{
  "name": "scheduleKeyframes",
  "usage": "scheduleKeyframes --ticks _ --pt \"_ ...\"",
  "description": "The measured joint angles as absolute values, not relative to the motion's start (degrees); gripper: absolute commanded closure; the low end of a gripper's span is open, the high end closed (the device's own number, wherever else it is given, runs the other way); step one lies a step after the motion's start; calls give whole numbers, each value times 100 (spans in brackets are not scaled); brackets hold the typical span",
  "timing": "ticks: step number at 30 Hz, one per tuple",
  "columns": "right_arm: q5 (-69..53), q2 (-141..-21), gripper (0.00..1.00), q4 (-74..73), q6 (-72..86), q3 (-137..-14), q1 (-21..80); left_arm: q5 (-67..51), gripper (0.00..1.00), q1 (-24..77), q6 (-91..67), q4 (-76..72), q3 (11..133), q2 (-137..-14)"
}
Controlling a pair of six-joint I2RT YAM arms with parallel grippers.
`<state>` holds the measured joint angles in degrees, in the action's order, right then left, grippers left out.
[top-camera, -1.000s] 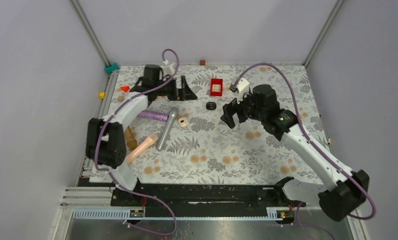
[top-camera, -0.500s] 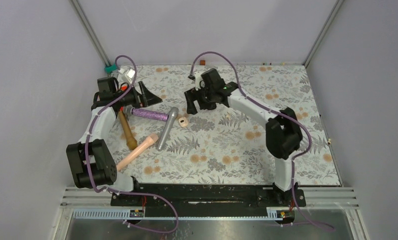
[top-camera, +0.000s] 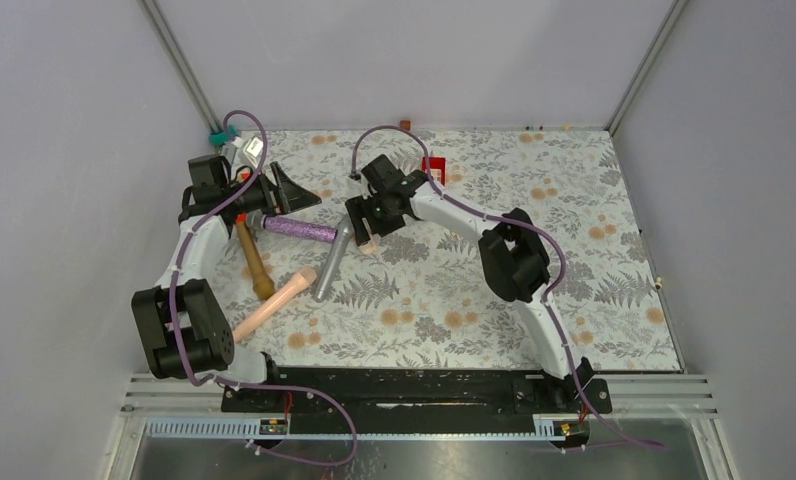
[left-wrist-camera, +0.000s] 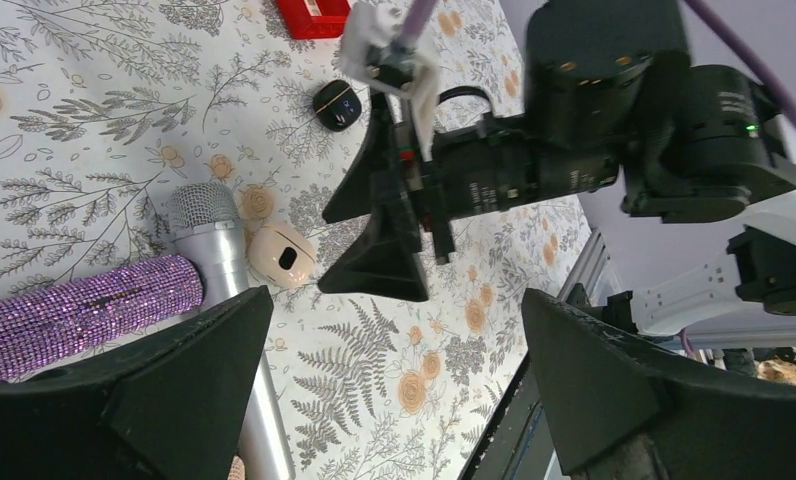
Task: Insert the wireless bluetooth earbuds into the charging case
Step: Pick up the charging case at the center of the board.
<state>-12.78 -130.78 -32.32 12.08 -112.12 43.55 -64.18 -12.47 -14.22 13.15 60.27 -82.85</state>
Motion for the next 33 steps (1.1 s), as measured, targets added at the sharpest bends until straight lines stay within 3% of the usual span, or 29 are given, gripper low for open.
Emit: scheduleKeyframes --ticks 17,33 --pt "-836 -13837 24 -3795 1225 -11915 4565 -6613 1 -1306 -1529 1214 5944 -8180" --pt "-235 -14143 35 -4049 969 -12342 4698 -6678 1 -1350 -1697 1046 5889 -8180"
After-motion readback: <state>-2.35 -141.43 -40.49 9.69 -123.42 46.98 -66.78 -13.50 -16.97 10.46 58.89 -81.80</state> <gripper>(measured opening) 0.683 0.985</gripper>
